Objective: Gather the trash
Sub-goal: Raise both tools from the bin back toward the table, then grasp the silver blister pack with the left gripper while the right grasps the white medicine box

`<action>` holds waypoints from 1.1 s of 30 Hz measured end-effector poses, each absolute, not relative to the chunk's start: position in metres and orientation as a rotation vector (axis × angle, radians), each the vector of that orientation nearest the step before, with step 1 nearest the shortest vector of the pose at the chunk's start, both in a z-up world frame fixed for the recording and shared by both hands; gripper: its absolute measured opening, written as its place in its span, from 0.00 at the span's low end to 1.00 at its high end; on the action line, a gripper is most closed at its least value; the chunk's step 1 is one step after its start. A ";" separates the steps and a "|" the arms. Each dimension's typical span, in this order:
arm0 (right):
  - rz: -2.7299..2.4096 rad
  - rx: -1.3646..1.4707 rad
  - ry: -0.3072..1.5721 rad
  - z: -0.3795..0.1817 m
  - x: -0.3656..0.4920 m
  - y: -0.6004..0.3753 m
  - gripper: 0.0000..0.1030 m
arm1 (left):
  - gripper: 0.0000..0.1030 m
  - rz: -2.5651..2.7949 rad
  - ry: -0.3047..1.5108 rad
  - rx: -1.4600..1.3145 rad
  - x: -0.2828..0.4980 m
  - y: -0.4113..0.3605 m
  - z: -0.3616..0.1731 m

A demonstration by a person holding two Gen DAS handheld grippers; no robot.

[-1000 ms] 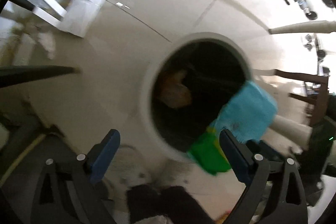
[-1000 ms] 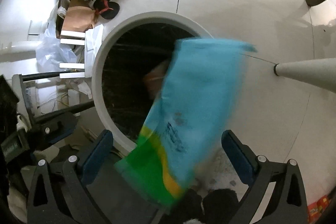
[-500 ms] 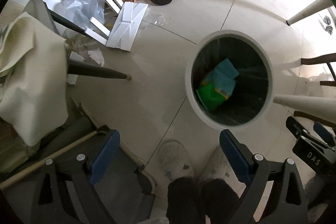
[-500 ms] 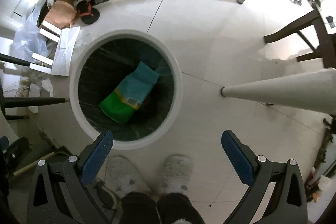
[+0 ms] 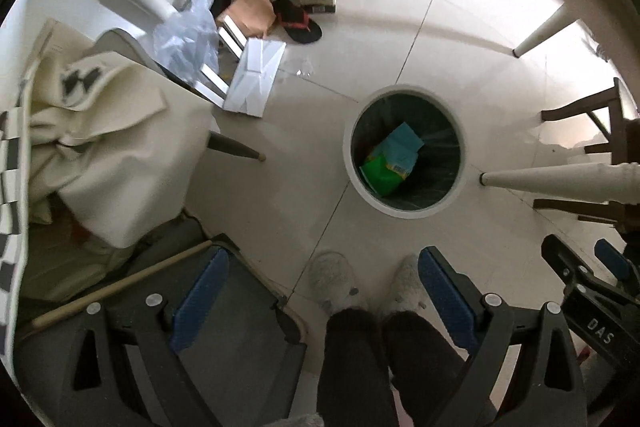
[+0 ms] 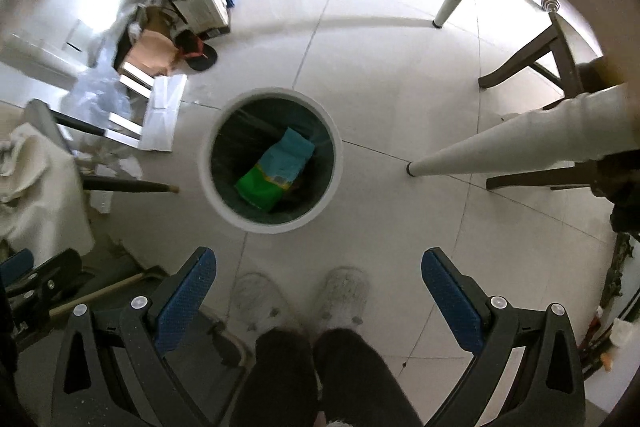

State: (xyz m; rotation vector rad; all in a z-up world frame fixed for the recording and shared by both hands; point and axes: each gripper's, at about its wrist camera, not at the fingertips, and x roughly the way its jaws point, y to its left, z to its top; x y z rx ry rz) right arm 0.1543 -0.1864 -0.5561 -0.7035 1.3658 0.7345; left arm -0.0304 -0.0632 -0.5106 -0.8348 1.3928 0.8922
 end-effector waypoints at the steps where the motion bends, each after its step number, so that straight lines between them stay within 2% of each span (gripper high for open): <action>1: 0.738 -0.701 1.365 -0.544 0.153 -0.189 1.00 | 0.94 0.891 1.387 -0.837 -0.032 -0.065 -0.500; 12: 0.774 -0.638 1.365 -0.361 0.139 -0.204 1.00 | 0.94 0.866 1.326 -0.794 -0.044 -0.074 -0.345; 16: 0.758 -0.546 1.398 -0.303 0.153 -0.201 1.00 | 0.94 0.836 1.279 -0.752 -0.030 -0.068 -0.299; 18: 0.744 -0.475 1.394 -0.274 0.171 -0.197 1.00 | 1.00 0.838 1.244 -0.718 -0.014 -0.060 -0.282; 20: 0.719 -0.403 1.387 -0.253 0.194 -0.191 1.00 | 1.00 0.842 1.218 -0.695 0.009 -0.046 -0.268; 26: 0.633 -0.327 1.367 -0.234 0.290 -0.164 1.00 | 1.00 0.831 1.227 -0.620 0.092 -0.010 -0.259; 30: 0.570 -0.348 1.377 -0.258 0.362 -0.146 1.00 | 1.00 0.763 1.274 -0.573 0.177 0.009 -0.274; 31: 0.549 -0.355 1.384 -0.266 0.382 -0.142 0.97 | 1.00 0.738 1.295 -0.551 0.202 0.014 -0.281; 32: 0.514 -0.370 1.394 -0.278 0.408 -0.139 0.88 | 0.99 0.720 1.315 -0.537 0.222 0.017 -0.287; 33: 0.498 -0.376 1.408 -0.289 0.422 -0.136 0.82 | 0.99 0.683 1.345 -0.525 0.249 0.022 -0.299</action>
